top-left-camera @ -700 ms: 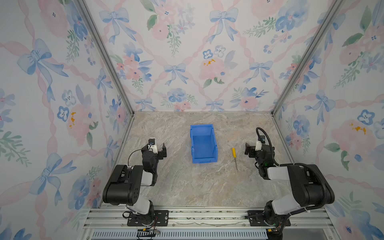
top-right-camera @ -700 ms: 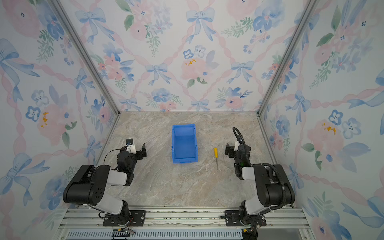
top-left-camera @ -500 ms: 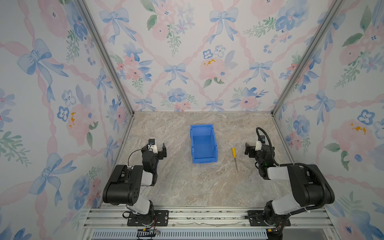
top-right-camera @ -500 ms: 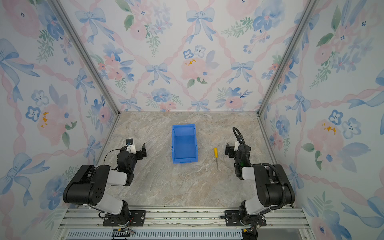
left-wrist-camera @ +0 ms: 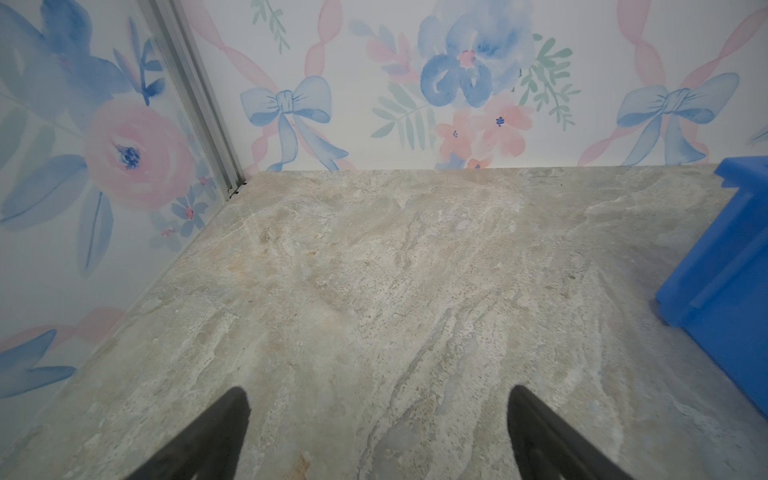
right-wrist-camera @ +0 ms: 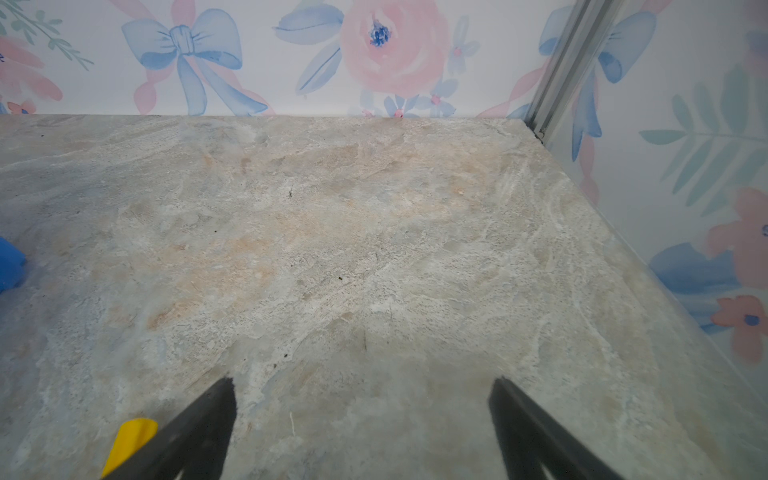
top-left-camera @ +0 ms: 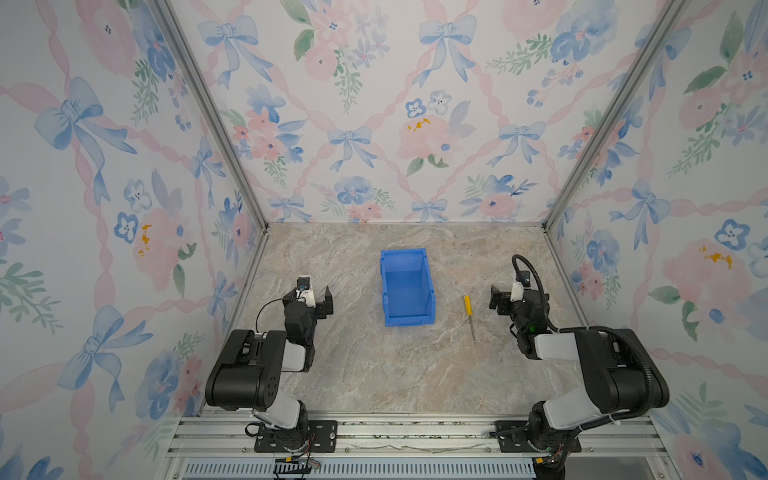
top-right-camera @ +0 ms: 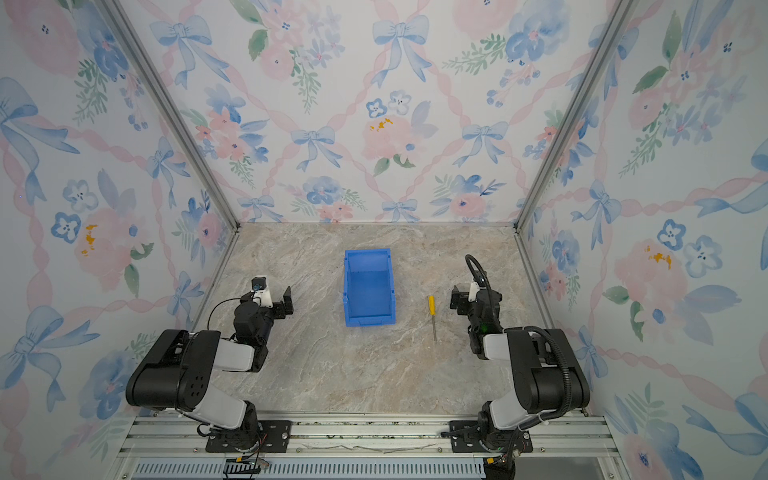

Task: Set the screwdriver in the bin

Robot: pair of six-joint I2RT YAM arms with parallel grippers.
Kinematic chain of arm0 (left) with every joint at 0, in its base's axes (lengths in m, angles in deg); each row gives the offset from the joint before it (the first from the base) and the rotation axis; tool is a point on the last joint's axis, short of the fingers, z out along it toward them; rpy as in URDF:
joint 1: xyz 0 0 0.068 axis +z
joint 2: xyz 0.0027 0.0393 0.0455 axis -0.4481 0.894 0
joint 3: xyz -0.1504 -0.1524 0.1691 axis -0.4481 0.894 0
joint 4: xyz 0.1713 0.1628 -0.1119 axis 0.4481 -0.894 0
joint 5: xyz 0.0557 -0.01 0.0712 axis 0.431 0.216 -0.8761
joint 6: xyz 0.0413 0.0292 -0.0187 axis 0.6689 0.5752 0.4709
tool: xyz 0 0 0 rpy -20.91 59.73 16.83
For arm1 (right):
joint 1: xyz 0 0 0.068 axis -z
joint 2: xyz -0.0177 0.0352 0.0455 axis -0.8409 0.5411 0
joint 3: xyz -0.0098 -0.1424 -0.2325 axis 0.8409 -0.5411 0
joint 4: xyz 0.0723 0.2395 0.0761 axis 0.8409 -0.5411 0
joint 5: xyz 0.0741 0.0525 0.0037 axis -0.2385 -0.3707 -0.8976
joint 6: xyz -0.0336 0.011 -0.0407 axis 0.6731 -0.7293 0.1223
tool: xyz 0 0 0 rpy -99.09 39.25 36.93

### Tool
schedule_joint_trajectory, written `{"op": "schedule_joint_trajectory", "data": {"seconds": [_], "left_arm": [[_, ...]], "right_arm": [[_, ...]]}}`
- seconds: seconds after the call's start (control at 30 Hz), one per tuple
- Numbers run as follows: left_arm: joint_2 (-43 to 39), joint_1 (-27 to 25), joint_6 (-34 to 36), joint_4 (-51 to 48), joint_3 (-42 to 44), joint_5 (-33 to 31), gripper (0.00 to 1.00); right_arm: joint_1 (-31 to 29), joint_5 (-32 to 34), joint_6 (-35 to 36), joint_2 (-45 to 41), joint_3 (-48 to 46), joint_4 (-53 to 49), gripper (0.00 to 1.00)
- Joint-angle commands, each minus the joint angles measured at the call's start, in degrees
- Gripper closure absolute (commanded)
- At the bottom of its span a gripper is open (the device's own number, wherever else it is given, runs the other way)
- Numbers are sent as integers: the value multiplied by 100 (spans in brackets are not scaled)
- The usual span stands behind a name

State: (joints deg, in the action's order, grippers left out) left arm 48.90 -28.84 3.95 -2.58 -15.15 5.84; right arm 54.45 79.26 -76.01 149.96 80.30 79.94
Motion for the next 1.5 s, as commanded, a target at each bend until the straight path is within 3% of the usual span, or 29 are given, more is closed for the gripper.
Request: {"op": "schedule_joint_trajectory", "data": {"seconds": [0.0, 0.47, 0.6, 0.73, 0.93, 1.07, 1.23, 1.47], "left_arm": [[53, -24, -6, 111, 56, 22, 3], [40, -15, -14, 114, 55, 48, 2], [-89, -15, -84, 45, 41, -212, 3], [-501, -2, -89, -260, 69, -265, 3], [-1256, -23, -141, -1692, -204, -361, 3], [-1582, -41, -510, -3103, -756, -450, 2], [-1863, -61, -1737, -4619, -1325, -643, 3], [-1823, -112, -2385, -6444, -2232, 652, 3]], "right_arm": [[-3, 17, 45, 32, 28, 134, 3], [-53, 162, 54, 15, 35, 156, 3], [-242, 488, 162, -491, 634, -1475, 3], [-560, 608, 337, -832, 810, -2091, 3], [-1190, 994, 444, -1449, 1110, -3097, 3], [-1410, 1445, -370, -1580, 1844, -4560, 3], [-1490, 1579, -1366, -1039, 3134, -6753, 3], [-1812, 1228, -1858, -606, 3765, -7868, 3]]}}
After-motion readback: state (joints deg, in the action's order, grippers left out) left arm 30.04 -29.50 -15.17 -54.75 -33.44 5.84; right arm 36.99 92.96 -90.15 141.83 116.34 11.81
